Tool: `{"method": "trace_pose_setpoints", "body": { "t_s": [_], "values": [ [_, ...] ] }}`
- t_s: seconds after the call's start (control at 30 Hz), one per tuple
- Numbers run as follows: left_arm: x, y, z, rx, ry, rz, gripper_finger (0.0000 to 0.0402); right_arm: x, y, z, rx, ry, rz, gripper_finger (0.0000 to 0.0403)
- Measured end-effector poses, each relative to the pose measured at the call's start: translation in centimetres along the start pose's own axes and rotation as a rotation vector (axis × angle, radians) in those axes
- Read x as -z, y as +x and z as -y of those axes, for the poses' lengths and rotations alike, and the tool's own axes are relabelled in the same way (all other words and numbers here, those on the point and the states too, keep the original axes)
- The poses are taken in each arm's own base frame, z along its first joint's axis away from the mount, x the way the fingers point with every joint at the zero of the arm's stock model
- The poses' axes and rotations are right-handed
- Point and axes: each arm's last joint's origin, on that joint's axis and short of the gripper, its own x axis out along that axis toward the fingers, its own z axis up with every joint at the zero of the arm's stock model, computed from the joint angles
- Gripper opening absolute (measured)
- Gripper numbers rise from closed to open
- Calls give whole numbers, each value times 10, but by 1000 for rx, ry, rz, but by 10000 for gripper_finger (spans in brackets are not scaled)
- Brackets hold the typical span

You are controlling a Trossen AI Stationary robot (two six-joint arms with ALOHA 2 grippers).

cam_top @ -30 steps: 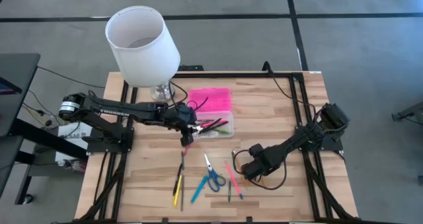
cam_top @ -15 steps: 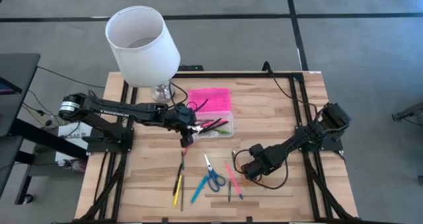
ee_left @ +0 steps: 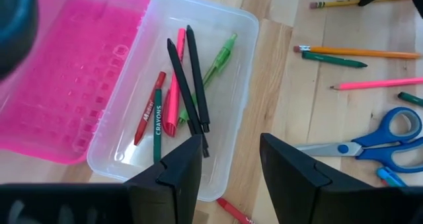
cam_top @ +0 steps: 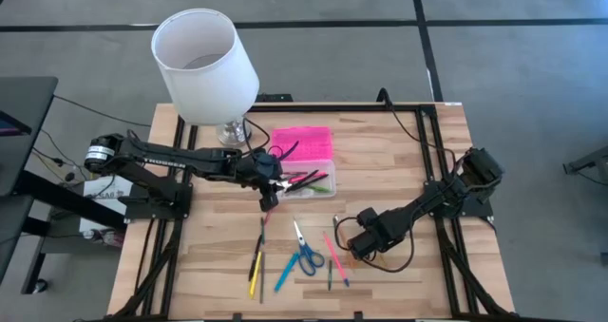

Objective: Pick & place school supplies into a supply box
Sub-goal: Put the light yellow pencil into the supply box

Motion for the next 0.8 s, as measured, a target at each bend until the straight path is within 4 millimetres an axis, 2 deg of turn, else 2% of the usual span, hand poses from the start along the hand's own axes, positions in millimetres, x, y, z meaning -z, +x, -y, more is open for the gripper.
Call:
{"method": "trace_pose_setpoints", "body": {
  "t_s": [0.8],
  "values": [
    [0, 0, -1, -25, -17, 7, 146, -13, 0, 2, 13, -372, -15, 1]
  ]
}}
